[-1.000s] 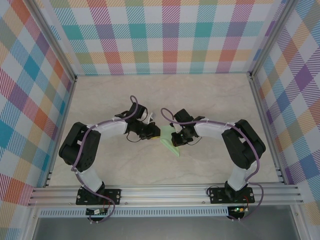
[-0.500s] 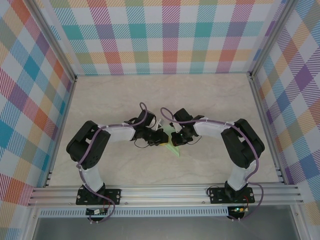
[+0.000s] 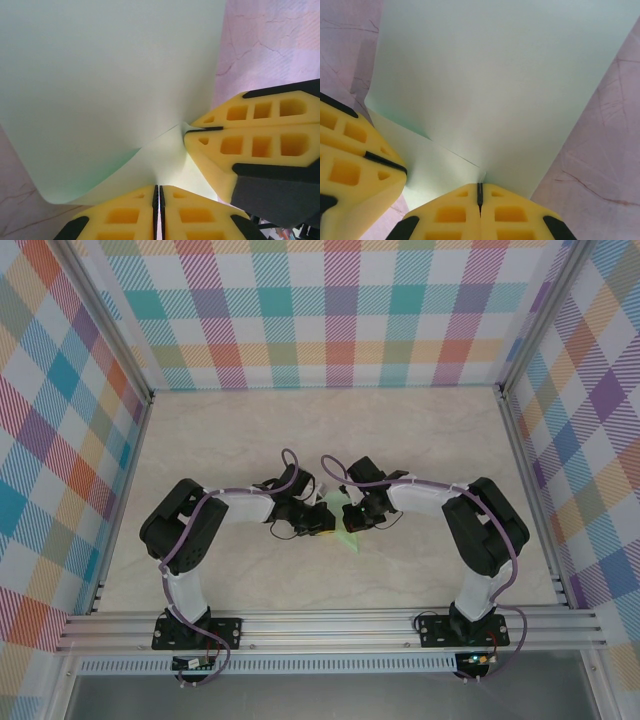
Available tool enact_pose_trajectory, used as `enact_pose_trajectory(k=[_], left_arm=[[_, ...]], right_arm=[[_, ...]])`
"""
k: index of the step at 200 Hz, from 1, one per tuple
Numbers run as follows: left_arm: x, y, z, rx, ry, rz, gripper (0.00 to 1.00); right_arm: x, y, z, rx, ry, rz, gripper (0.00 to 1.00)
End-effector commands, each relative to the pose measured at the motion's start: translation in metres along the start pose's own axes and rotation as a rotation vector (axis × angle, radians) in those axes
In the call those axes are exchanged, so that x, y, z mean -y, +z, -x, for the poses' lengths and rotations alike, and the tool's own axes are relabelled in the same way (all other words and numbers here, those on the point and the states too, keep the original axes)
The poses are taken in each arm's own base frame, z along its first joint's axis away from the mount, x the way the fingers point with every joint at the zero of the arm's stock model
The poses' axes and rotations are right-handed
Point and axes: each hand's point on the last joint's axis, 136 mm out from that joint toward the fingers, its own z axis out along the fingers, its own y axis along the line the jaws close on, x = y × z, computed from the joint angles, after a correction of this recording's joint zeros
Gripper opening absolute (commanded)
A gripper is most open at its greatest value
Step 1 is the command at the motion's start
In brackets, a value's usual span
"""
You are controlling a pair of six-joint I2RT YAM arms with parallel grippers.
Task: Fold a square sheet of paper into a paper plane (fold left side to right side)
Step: Third fold the triangle at the center of the table.
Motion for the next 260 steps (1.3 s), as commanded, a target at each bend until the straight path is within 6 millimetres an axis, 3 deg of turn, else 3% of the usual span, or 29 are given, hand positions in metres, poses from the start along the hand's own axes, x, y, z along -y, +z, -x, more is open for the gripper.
enact_pose_trajectory(k=[1, 40, 70, 115, 150, 179, 192, 208, 222, 260], left_arm=[[-0.011, 0.005, -0.003, -0.014, 0.002, 0.048, 0.12], [-0.022, 0.009, -0.004, -0.02, -0.013, 0.082, 0.11], [-0.034, 0.009, -0.007, -0.026, -0.022, 0.139, 0.1], [-0.043, 0.012, -0.011, -0.037, -0.036, 0.166, 0.09], [-0.043, 0.013, -0.011, -0.037, -0.032, 0.168, 0.09], [-0.041, 0.012, -0.009, -0.034, -0.031, 0.167, 0.09], [-0.041, 0.013, -0.009, -0.035, -0.03, 0.168, 0.09], [-0.041, 0.013, -0.009, -0.034, -0.029, 0.169, 0.09], [-0.041, 0.013, -0.009, -0.034, -0.031, 0.17, 0.09], [-0.041, 0.012, -0.01, -0.037, -0.027, 0.171, 0.08]], right_arm=[[0.012, 0.014, -0.024, -0.097, -0.003, -0.045, 0.0], [0.008, 0.01, -0.018, -0.072, -0.012, -0.035, 0.03], [-0.001, -0.005, 0.001, 0.001, -0.02, -0.012, 0.07], [-0.003, -0.048, 0.03, 0.135, -0.021, -0.052, 0.29], [-0.006, -0.072, 0.019, 0.157, -0.015, -0.049, 0.37], [-0.034, -0.068, 0.002, 0.113, 0.028, 0.137, 0.31], [-0.054, -0.062, -0.005, 0.077, 0.051, 0.254, 0.27], [-0.064, -0.051, -0.013, 0.03, 0.077, 0.299, 0.24], [-0.065, -0.041, -0.018, -0.001, 0.091, 0.29, 0.23], [-0.045, -0.024, -0.025, -0.048, 0.138, 0.19, 0.23]])
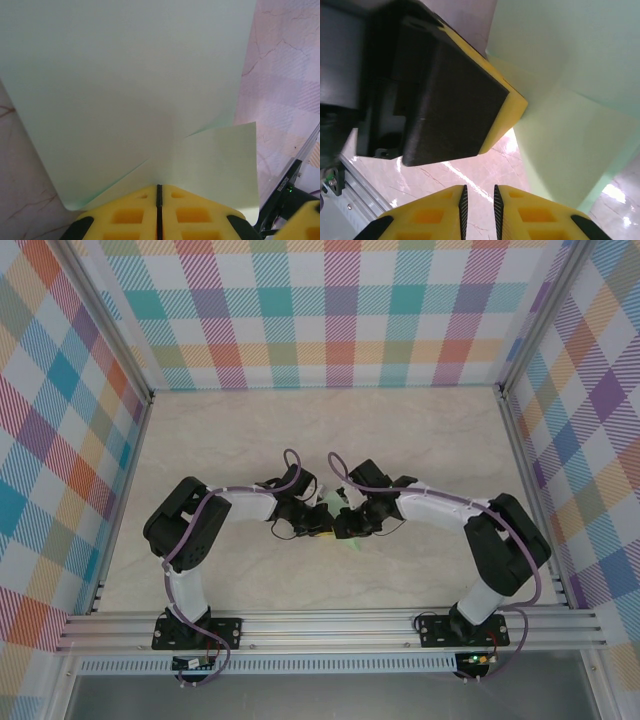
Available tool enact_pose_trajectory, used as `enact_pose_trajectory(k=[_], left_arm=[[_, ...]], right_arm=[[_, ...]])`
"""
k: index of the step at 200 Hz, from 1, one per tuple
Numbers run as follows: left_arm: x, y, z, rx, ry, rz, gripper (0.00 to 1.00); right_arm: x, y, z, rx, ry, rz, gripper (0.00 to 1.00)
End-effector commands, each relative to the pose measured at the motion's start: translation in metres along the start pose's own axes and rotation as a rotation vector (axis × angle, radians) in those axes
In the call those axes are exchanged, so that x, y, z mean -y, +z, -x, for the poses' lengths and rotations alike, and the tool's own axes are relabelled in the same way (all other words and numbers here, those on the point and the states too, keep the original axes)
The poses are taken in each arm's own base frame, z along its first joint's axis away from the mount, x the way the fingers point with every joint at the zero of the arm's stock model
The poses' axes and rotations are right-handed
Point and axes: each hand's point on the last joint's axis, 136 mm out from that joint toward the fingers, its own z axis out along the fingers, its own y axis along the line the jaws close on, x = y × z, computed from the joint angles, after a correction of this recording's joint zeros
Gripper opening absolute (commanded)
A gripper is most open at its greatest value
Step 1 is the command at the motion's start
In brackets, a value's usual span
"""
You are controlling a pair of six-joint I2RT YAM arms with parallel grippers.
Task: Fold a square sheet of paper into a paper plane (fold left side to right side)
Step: Third fold the triangle at the center of the table.
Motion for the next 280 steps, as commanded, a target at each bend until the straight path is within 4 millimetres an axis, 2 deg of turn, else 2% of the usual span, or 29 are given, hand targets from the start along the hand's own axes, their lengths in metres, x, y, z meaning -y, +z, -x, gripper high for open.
enact_pose_trajectory(k=[1, 76, 172, 215, 245, 280], left_arm=[[-0.031, 0.009, -0.009, -0.024, -0.028, 0.12, 0.09], [-0.03, 0.009, -0.007, -0.023, -0.023, 0.124, 0.08], [-0.029, 0.008, -0.007, -0.023, -0.023, 0.123, 0.08], [-0.029, 0.008, -0.006, -0.02, -0.02, 0.125, 0.08], [-0.027, 0.007, -0.005, -0.019, -0.019, 0.124, 0.08], [-0.026, 0.006, -0.004, -0.015, -0.016, 0.122, 0.08]], right_arm=[[0.008, 0.007, -0.005, -0.028, 0.05, -0.022, 0.23], [0.034, 0.018, -0.026, -0.124, 0.092, -0.123, 0.23], [0.05, 0.02, -0.032, -0.146, 0.096, -0.204, 0.23], [0.055, 0.021, -0.038, -0.169, 0.091, -0.244, 0.2], [0.053, 0.016, -0.037, -0.159, 0.08, -0.244, 0.22], [0.03, -0.01, -0.02, -0.049, 0.042, -0.192, 0.23]])
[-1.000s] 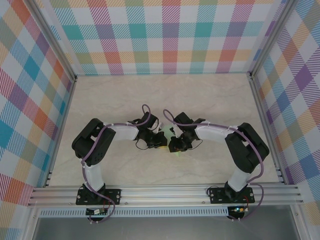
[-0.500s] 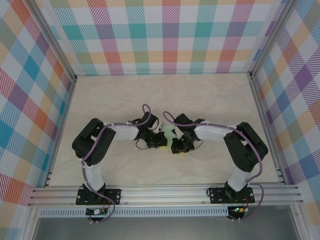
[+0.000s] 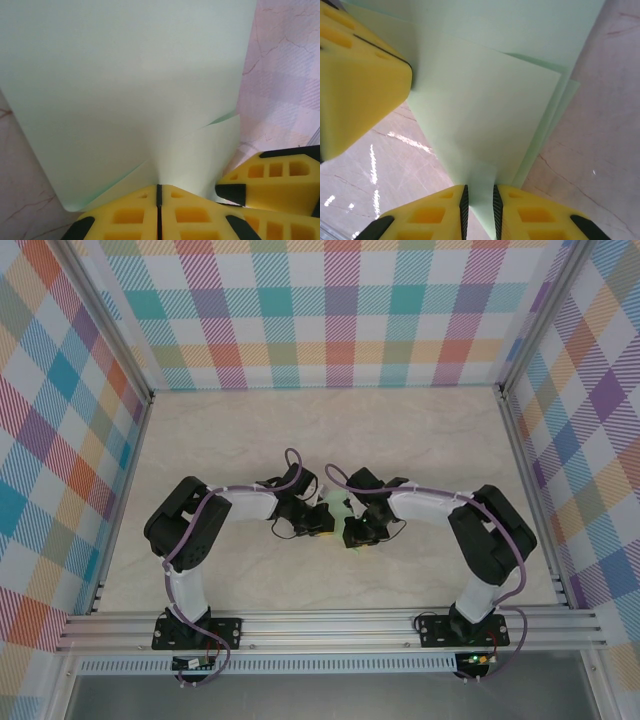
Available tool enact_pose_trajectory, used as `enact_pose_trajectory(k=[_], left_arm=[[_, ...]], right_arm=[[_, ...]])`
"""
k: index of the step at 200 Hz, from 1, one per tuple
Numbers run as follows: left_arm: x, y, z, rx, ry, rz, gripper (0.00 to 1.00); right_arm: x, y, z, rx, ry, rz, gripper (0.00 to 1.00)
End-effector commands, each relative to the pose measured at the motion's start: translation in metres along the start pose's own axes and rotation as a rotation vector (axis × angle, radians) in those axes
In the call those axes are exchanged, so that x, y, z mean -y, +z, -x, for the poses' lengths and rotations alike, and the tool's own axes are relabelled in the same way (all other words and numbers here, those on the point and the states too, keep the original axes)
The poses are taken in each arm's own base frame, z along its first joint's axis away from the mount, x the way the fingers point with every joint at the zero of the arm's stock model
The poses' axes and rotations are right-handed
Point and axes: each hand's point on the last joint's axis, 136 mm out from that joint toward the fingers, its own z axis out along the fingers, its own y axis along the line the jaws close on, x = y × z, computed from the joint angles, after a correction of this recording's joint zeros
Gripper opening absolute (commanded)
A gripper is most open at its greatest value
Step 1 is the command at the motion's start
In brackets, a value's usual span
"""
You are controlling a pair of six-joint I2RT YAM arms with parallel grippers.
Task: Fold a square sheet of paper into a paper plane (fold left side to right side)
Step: Third fold the triangle at the center of the table.
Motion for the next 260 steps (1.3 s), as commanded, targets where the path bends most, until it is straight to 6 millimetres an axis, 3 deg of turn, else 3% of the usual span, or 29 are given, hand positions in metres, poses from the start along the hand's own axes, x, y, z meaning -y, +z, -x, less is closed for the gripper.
enact_pose_trajectory(k=[1, 33, 78, 167, 260], left_arm=[[-0.026, 0.008, -0.005, -0.009, -0.026, 0.108, 0.08], [-0.024, 0.006, -0.004, -0.006, -0.026, 0.105, 0.08], [-0.025, 0.006, -0.005, -0.004, -0.025, 0.109, 0.08], [-0.025, 0.005, -0.005, -0.004, -0.025, 0.113, 0.08], [-0.027, 0.006, -0.004, -0.005, -0.025, 0.117, 0.08]], right_arm=[[-0.008, -0.025, 0.001, 0.051, -0.022, 0.007, 0.23], [-0.03, -0.033, 0.003, 0.082, -0.016, 0.114, 0.21], [-0.049, -0.01, 0.001, 0.05, 0.005, 0.184, 0.19], [-0.019, 0.013, -0.005, 0.004, 0.067, 0.043, 0.18], [-0.024, 0.007, -0.007, 0.038, 0.11, 0.133, 0.18]])
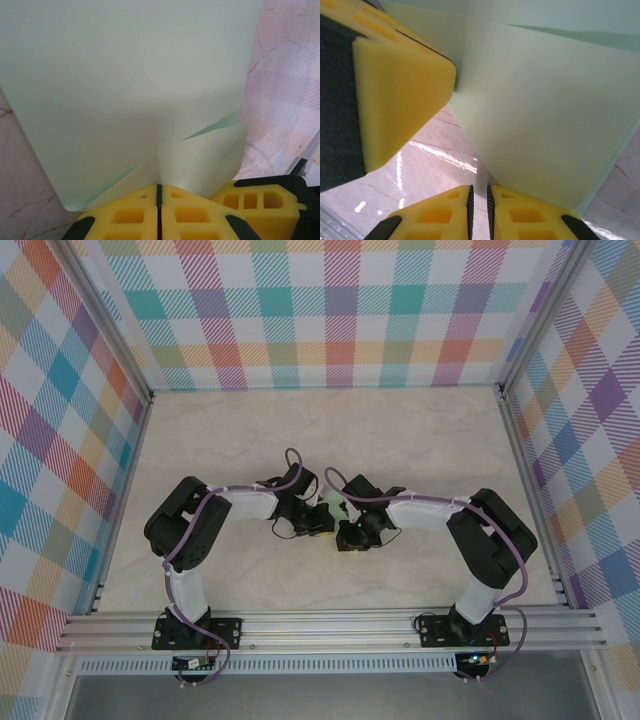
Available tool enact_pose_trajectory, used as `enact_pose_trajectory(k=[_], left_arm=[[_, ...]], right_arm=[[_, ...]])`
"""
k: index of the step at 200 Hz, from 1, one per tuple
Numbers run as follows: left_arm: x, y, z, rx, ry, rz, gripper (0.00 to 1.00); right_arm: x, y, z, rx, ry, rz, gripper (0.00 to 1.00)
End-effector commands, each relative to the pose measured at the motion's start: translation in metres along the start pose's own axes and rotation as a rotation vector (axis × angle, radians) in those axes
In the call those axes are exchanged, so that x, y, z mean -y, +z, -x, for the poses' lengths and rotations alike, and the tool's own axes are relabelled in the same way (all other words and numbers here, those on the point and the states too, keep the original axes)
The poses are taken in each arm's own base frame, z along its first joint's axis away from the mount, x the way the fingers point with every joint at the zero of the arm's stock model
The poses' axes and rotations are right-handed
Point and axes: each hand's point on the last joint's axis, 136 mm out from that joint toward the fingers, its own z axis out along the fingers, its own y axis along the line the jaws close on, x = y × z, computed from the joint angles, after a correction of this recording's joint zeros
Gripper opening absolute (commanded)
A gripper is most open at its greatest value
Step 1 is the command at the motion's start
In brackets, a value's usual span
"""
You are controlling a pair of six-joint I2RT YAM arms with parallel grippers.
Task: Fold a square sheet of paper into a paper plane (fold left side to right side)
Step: Third fold the triangle at the center of the table.
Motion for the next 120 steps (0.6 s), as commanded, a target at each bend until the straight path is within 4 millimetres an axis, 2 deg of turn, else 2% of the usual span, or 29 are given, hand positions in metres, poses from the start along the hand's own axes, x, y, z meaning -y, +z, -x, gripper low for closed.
enact_pose_trajectory(k=[1, 67, 120], left_arm=[[-0.026, 0.006, -0.004, -0.004, -0.024, 0.112, 0.08], [-0.027, 0.006, -0.004, -0.004, -0.023, 0.115, 0.08], [-0.025, 0.006, -0.003, -0.004, -0.02, 0.113, 0.07]], right_arm=[[-0.003, -0.007, -0.004, 0.005, 0.026, 0.04, 0.18], [-0.004, -0.016, -0.001, 0.037, 0.044, 0.075, 0.18], [0.005, -0.014, -0.002, 0.032, 0.067, 0.045, 0.18]])
